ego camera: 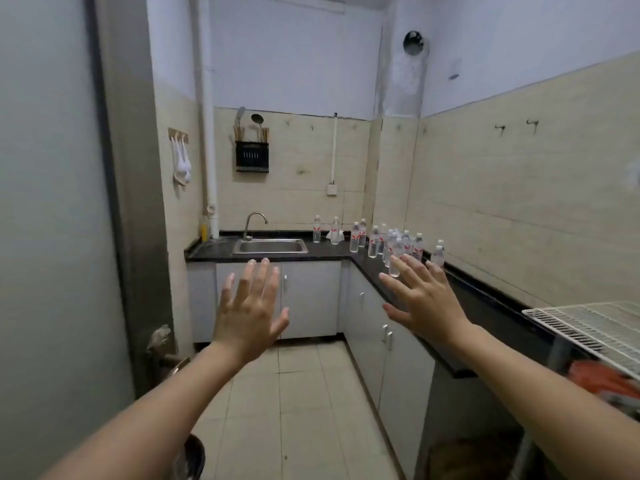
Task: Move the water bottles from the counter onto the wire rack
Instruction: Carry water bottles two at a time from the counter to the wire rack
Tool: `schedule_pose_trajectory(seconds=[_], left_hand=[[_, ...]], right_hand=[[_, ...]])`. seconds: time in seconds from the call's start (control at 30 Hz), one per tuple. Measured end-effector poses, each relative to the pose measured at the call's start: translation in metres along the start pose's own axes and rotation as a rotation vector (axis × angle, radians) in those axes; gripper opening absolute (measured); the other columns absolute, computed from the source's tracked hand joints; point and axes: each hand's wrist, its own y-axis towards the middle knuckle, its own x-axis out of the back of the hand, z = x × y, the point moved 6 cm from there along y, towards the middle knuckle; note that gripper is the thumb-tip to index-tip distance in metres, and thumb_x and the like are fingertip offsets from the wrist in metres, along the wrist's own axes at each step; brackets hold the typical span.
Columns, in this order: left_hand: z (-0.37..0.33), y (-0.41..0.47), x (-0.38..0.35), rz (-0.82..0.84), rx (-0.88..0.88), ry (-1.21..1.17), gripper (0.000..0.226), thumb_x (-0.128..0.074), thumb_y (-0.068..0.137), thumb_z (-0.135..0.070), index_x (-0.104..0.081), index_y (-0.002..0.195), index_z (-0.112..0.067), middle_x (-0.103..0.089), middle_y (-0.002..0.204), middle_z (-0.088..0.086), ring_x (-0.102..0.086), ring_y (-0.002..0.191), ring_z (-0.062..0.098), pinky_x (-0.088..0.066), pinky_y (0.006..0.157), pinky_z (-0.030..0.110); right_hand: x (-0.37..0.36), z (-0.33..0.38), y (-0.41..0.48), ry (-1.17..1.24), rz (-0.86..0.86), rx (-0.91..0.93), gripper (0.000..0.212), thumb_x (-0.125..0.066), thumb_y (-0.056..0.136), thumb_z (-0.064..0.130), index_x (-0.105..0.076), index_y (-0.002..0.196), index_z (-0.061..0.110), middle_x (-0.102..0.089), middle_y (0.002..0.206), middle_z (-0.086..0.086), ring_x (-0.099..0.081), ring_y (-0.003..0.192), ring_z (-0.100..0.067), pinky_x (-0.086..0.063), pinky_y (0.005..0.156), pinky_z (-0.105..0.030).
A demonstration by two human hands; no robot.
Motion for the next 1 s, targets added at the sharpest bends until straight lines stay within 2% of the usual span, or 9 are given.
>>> schedule_pose_trajectory(seconds=[0.1,0.2,0.33,0.4,0.5,0.6,0.77,0.87,1.0], left_hand=[[-0.002,0.023,-0.036,0.057,0.015,-0.007,0.065,-0.035,0.074,-0.047,-0.045,0.123,-0.005,-0.060,0.123,0.021,-0.039,0.120,0.032,-0.048,0.087,0.055],[-0.006,0.050,-0.074,0.133,0.075,-0.004,0.065,-0.035,0.075,-0.046,-0.051,0.120,-0.002,-0.060,0.122,0.022,-0.055,0.115,0.039,-0.047,0.085,0.058],[-0.012,0.078,-0.115,0.145,0.150,-0.093,0.072,-0.030,0.077,-0.048,-0.047,0.128,-0.001,-0.050,0.134,0.024,-0.045,0.126,0.041,-0.036,0.098,0.059],[-0.010,0.083,-0.138,0.176,0.168,-0.075,0.071,-0.030,0.078,-0.048,-0.047,0.129,-0.002,-0.049,0.135,0.023,-0.044,0.126,0.040,-0.036,0.098,0.059],[0.002,0.092,-0.170,0.226,0.215,-0.064,0.074,-0.026,0.077,-0.050,-0.044,0.132,-0.004,-0.045,0.140,0.021,-0.038,0.131,0.038,-0.032,0.102,0.057],[0.022,0.101,-0.193,0.236,0.261,-0.032,0.073,-0.028,0.077,-0.049,-0.047,0.129,-0.002,-0.047,0.138,0.022,-0.040,0.130,0.040,-0.033,0.101,0.058],[0.065,0.129,-0.238,0.283,0.269,0.042,0.065,-0.047,0.075,-0.041,-0.051,0.125,-0.001,-0.052,0.132,0.023,-0.047,0.124,0.040,-0.039,0.095,0.059],[0.097,0.157,-0.274,0.276,0.294,0.025,0.061,-0.053,0.084,-0.035,-0.042,0.133,-0.001,-0.040,0.143,0.022,-0.034,0.134,0.039,-0.029,0.105,0.057],[0.140,0.199,-0.320,0.289,0.305,0.037,0.065,-0.047,0.089,-0.036,-0.026,0.142,-0.005,-0.021,0.153,0.017,-0.016,0.142,0.033,-0.015,0.113,0.051]], right_hand=[[-0.040,-0.016,0.006,0.020,0.035,-0.010,0.054,-0.037,0.077,0.051,-0.064,0.110,0.019,-0.063,0.122,-0.015,-0.059,0.114,-0.033,-0.047,0.089,-0.054],[-0.084,-0.036,0.013,0.053,0.062,-0.054,0.053,-0.037,0.077,0.051,-0.063,0.112,0.019,-0.062,0.124,-0.015,-0.058,0.115,-0.033,-0.046,0.090,-0.054],[-0.133,-0.055,0.030,0.083,0.047,-0.057,0.048,-0.046,0.077,0.049,-0.065,0.110,0.019,-0.062,0.122,-0.015,-0.059,0.114,-0.031,-0.048,0.088,-0.051],[-0.161,-0.059,0.040,0.141,0.051,-0.061,0.047,-0.059,0.074,0.045,-0.064,0.111,0.017,-0.061,0.123,-0.016,-0.058,0.115,-0.033,-0.047,0.089,-0.052],[-0.199,-0.057,0.058,0.193,0.052,-0.063,0.048,-0.066,0.070,0.042,-0.065,0.110,0.017,-0.062,0.122,-0.016,-0.059,0.114,-0.033,-0.049,0.087,-0.051],[-0.232,-0.049,0.080,0.212,0.040,-0.046,0.045,-0.060,0.068,0.044,-0.068,0.103,0.017,-0.066,0.116,-0.014,-0.063,0.108,-0.031,-0.052,0.083,-0.048],[-0.293,-0.023,0.138,0.258,0.057,-0.024,0.046,-0.059,0.068,0.044,-0.068,0.104,0.017,-0.066,0.116,-0.015,-0.063,0.108,-0.031,-0.052,0.083,-0.048],[-0.324,-0.007,0.179,0.265,0.036,0.015,0.045,-0.062,0.069,0.042,-0.067,0.106,0.016,-0.064,0.118,-0.015,-0.062,0.110,-0.032,-0.050,0.085,-0.049],[-0.359,-0.011,0.236,0.213,-0.023,0.060,0.045,-0.069,0.068,0.040,-0.067,0.106,0.015,-0.064,0.118,-0.017,-0.061,0.110,-0.033,-0.050,0.085,-0.050]])
